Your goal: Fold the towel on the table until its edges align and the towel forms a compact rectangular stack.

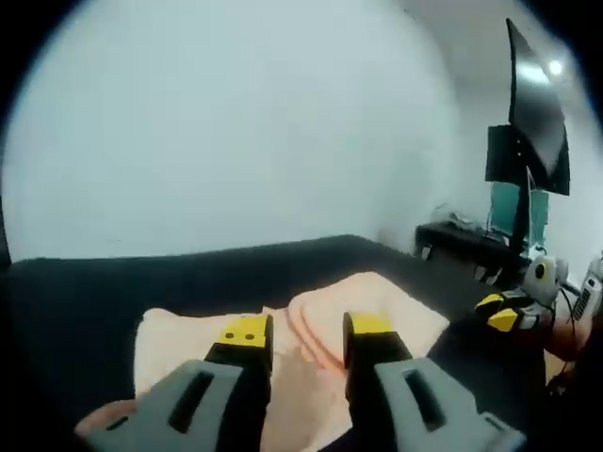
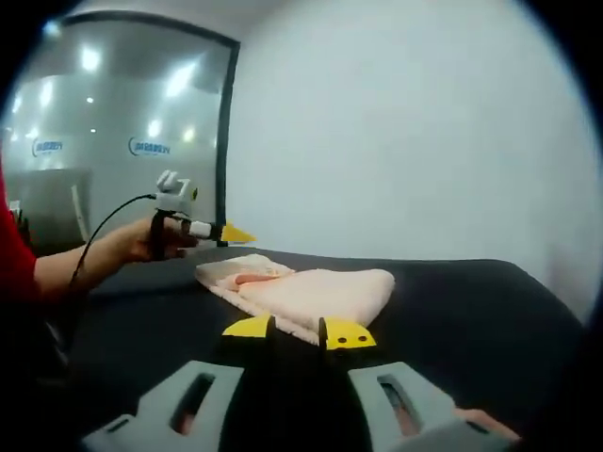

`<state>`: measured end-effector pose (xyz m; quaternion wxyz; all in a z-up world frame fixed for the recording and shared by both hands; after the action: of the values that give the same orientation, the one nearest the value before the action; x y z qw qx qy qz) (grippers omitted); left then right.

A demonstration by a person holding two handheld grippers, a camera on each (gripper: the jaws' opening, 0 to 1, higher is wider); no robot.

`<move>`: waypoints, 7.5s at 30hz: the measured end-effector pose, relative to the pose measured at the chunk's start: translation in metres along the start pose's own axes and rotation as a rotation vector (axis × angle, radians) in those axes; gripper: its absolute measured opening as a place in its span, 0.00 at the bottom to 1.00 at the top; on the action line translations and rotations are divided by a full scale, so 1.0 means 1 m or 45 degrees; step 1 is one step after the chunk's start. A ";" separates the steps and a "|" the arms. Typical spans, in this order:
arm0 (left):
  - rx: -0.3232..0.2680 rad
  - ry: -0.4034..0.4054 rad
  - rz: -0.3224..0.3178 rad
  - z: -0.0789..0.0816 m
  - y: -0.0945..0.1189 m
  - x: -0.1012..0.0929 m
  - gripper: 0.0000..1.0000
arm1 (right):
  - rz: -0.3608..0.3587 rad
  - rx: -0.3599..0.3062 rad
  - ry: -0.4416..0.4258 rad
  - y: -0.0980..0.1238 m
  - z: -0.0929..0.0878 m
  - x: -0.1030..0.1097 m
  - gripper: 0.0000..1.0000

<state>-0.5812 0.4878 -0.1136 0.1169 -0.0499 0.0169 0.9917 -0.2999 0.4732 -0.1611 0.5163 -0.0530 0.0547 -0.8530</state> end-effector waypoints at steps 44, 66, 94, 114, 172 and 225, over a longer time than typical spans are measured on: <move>-0.387 0.429 0.235 -0.031 0.077 0.096 0.32 | -0.570 0.273 -0.684 -0.021 -0.023 -0.067 0.27; -0.232 0.321 0.218 -0.048 0.072 0.079 0.28 | -0.684 0.413 -0.530 -0.088 -0.062 -0.073 0.14; -0.308 0.450 0.289 -0.041 0.082 0.099 0.26 | -0.593 0.341 -0.166 -0.133 0.053 -0.025 0.05; -0.442 0.550 0.395 -0.029 0.102 0.111 0.25 | -0.232 0.463 0.728 -0.272 0.015 0.147 0.05; -0.003 0.067 -0.545 -0.063 0.097 -0.016 0.08 | 0.352 0.375 0.033 -0.340 -0.032 0.125 0.24; -0.141 -0.107 0.045 -0.044 0.056 0.057 0.17 | 0.259 0.303 0.049 -0.222 -0.065 0.096 0.35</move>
<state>-0.6454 0.4447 -0.1621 0.0970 -0.0143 -0.0420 0.9943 -0.5477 0.4931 -0.1891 0.6014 0.0307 -0.0318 -0.7977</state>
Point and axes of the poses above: the point that each gripper's makers call its tool centre point, and the gripper's own axes: y roughly backward along the fingers, x roughly to its left, z roughly out of its top, the point moved 2 cm from there along y, roughly backward along the fingers, and after that the axes turned 8 degrees about -x, right-handed, at the moved point
